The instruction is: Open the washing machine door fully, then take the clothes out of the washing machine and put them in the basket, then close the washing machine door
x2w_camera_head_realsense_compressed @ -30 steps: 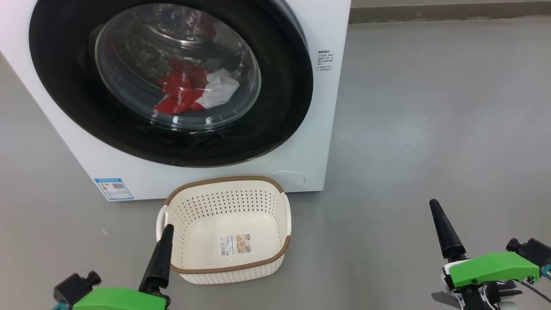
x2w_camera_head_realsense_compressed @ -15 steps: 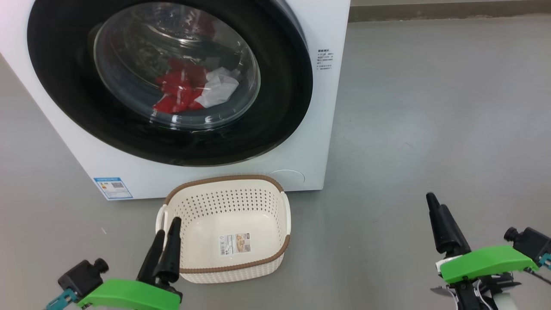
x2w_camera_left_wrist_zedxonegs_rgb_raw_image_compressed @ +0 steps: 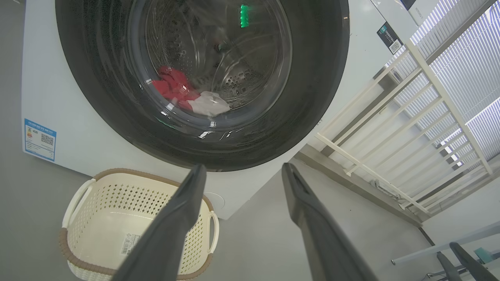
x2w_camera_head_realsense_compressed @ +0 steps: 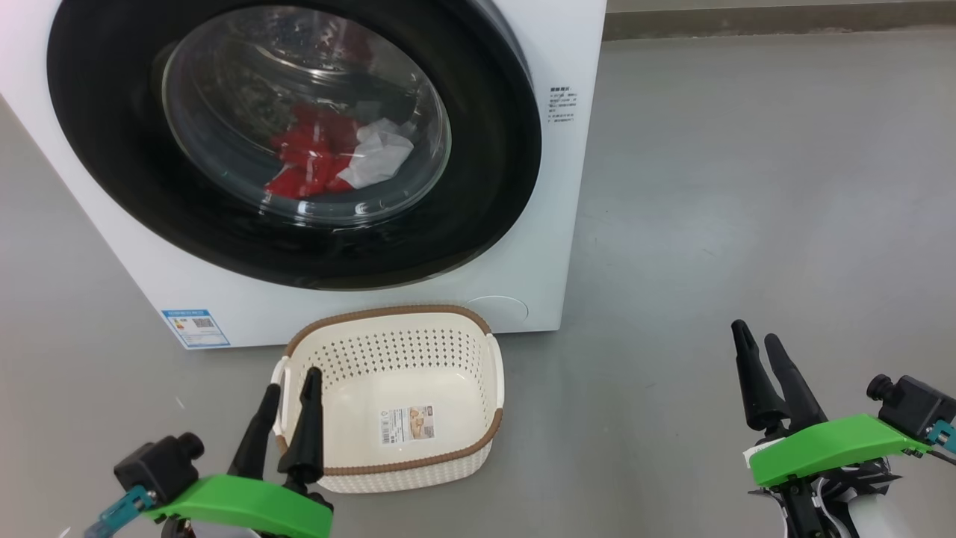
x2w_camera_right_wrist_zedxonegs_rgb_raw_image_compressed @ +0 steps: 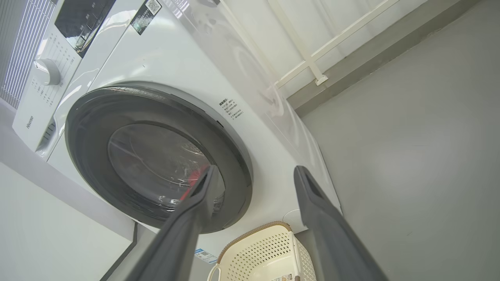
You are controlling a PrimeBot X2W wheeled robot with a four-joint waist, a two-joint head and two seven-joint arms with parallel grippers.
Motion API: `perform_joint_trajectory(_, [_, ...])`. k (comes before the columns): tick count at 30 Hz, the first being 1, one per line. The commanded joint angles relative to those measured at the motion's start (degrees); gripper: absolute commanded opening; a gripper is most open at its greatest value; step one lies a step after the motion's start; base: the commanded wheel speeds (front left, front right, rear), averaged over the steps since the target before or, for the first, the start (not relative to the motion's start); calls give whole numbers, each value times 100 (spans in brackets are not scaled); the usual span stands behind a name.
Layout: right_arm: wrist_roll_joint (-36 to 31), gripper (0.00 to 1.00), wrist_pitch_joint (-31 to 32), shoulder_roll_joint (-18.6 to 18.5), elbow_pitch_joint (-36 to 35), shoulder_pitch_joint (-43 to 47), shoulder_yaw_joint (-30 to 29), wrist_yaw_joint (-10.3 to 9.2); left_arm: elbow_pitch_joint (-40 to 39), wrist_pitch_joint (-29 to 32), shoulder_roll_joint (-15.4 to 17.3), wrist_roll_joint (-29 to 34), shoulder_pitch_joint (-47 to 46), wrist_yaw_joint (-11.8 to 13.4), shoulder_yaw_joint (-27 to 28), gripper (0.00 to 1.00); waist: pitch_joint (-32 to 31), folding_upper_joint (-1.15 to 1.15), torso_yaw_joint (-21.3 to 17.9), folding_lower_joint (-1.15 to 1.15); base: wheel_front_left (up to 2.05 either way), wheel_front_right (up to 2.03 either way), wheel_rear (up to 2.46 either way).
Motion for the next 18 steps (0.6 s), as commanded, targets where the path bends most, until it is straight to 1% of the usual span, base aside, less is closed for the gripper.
perform_joint_trajectory(1, [-194,100,-81,-74,-200,-313,109,2,-142,-77,108,214,-345,54,91,100,-1,0,-1,0,0,0,0])
perform_joint_trajectory(10, [-820,100,-115,-81,-261,-348,84,2,-85,-231,142,935,-431,251,-2,100,-6,0,-8,0,0,0,0])
perform_joint_trajectory(18, [-1281,100,-168,-86,-316,-393,102,3,-95,-350,162,1411,-514,360,-101,100,15,0,-16,0,0,0,0])
